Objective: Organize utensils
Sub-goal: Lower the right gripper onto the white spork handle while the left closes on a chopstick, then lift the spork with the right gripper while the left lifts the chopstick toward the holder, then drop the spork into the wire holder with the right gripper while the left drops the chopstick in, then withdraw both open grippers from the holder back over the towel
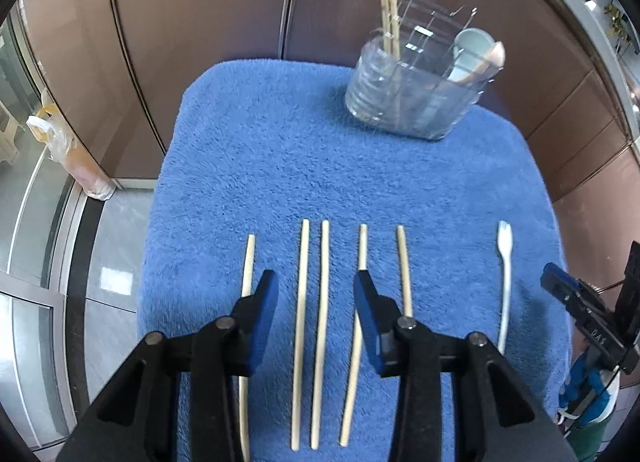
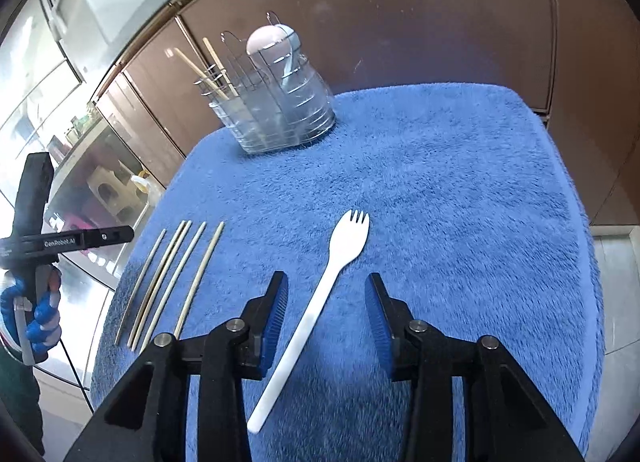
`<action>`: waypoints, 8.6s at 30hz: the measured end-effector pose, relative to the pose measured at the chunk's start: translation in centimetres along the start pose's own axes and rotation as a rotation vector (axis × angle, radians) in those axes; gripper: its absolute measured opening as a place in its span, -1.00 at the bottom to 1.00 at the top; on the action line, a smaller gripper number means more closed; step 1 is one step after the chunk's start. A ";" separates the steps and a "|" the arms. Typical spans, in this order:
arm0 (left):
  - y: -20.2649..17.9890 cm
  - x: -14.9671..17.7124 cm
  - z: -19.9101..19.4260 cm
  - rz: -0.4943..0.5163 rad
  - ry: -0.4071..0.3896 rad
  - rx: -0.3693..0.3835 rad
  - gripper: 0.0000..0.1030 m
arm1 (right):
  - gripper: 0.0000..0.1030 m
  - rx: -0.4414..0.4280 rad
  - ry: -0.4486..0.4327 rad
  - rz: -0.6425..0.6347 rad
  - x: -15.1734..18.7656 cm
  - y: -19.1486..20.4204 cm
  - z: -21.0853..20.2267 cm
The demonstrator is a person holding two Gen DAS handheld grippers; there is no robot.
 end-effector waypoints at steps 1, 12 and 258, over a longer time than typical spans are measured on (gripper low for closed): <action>0.1 -0.2 0.4 0.005 0.006 -0.011 -0.29 | -0.29 -0.009 0.012 0.004 -0.2 0.0 0.5; 0.7 -1.2 4.6 0.028 0.094 -0.072 -0.45 | -0.55 -0.034 0.121 0.061 0.2 0.3 3.8; -3.7 6.0 -17.7 0.037 -0.682 -0.218 0.23 | 0.46 0.181 -0.453 -0.090 0.2 9.1 -14.2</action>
Point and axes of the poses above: each gripper's, at about its wrist camera, not at the fingertips, and z roughly the way its jaws point, y to its left, x to its underside, the point moved 7 cm from there along z, roughly the way its jaws point, and after that the axes turned 8 degrees about -z, right-handed, at the moved point
